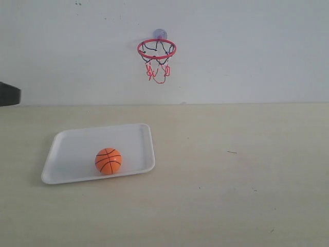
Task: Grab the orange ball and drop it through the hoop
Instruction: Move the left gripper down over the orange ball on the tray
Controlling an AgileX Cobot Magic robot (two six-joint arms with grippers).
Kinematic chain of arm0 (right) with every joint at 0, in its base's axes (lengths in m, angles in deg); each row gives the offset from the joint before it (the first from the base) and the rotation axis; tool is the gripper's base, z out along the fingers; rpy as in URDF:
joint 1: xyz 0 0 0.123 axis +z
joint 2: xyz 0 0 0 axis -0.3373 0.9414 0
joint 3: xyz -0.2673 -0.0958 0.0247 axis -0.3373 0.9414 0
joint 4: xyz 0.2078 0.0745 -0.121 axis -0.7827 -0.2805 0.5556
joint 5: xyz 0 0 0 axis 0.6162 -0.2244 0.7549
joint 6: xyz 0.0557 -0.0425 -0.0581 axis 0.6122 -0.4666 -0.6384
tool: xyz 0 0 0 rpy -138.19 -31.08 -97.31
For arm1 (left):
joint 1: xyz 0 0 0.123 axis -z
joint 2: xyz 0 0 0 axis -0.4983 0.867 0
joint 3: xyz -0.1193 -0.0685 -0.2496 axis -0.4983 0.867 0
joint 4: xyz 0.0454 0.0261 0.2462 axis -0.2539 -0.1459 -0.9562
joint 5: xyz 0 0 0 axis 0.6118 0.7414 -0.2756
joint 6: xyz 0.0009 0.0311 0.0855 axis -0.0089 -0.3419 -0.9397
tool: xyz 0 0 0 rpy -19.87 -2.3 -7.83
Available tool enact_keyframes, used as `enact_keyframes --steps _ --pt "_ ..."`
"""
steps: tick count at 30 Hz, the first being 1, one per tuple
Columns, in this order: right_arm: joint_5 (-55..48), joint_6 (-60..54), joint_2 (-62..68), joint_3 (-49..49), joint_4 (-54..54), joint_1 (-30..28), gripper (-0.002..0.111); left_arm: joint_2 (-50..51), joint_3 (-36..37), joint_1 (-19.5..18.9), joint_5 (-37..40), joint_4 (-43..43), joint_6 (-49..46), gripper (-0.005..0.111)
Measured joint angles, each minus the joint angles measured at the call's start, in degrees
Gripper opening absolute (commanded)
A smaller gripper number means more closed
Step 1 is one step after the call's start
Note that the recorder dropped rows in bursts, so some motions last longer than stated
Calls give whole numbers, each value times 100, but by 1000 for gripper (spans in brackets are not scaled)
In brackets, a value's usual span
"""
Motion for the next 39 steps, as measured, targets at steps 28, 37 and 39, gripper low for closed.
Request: enact_keyframes --steps 28,37,39 --pt "0 0 0 0 0 0 3 3580 -2260 1934 396 -3814 1449 16" --pt "0 0 0 0 0 0 3 3673 -2268 1977 -68 -3837 1650 68" --pt "0 0 0 0 0 0 3 3812 -2268 1977 -125 -3837 1826 72"
